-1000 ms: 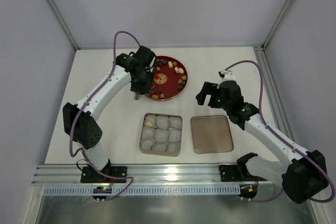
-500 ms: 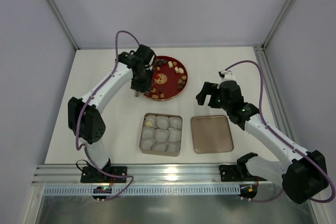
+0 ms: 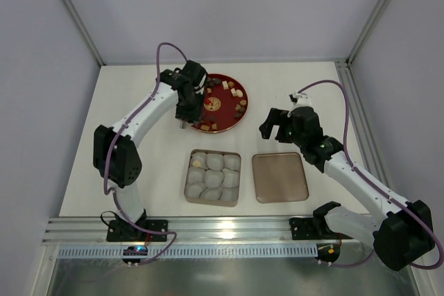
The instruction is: Pack the chocolate
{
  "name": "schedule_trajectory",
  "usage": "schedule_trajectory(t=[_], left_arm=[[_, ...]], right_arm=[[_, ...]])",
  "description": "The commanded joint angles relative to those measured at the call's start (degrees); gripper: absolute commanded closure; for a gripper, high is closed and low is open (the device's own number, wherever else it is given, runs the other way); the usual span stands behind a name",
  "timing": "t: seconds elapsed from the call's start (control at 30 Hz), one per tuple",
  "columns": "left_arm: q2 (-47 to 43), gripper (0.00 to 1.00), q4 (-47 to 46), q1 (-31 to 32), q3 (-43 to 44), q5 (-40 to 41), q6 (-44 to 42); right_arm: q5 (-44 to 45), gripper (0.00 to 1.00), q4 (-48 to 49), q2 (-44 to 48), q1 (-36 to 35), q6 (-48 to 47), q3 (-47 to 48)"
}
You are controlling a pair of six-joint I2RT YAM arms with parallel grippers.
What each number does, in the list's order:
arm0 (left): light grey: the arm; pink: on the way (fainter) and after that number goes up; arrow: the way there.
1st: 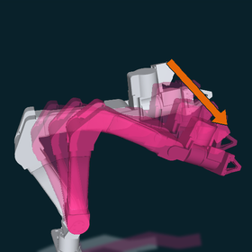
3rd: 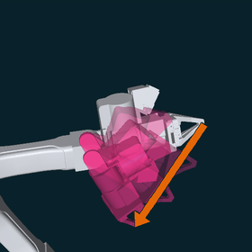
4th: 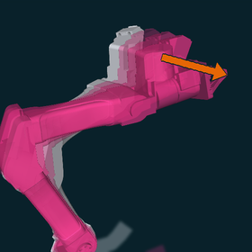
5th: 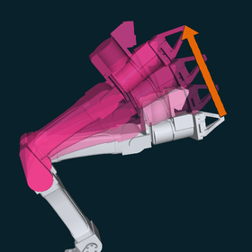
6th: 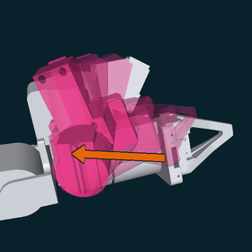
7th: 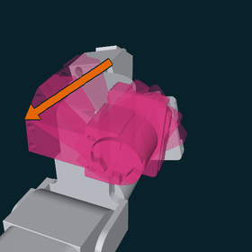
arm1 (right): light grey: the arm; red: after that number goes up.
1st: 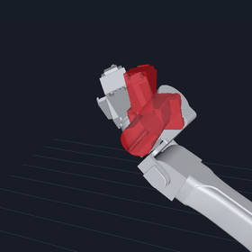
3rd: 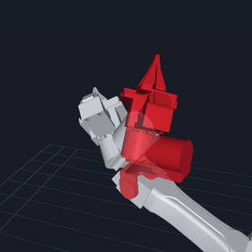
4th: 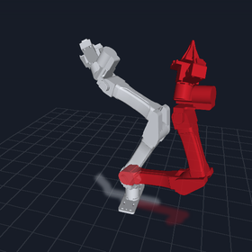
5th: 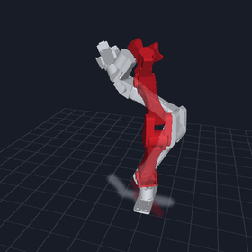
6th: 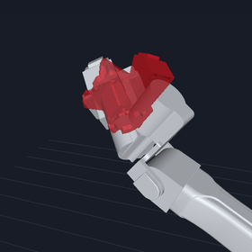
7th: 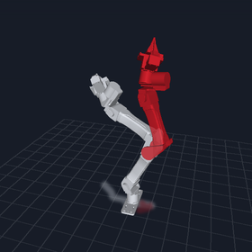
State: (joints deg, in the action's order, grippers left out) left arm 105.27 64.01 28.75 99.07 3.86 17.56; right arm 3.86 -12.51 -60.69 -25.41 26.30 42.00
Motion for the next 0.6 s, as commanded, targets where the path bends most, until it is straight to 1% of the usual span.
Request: schedule_trajectory(t=[0.0, 0.4, 0.57], left_arm=[[0.63, 0.61, -1.78, -0.10, -0.28, -0.60, -0.60], [2.04, 0.61, -1.96, -0.10, -0.28, -0.43, -0.60], [2.22, 0.66, -1.78, -0.01, -0.10, -0.17, -0.51]], right_arm=[[0.36, 0.00, 0.47, 1.27, -0.34, 0.06, 1.68], [0.36, 0.00, 0.39, 1.01, -0.26, -0.20, 1.59], [0.27, 0.00, 0.47, 1.01, -0.34, -0.29, 1.60]])
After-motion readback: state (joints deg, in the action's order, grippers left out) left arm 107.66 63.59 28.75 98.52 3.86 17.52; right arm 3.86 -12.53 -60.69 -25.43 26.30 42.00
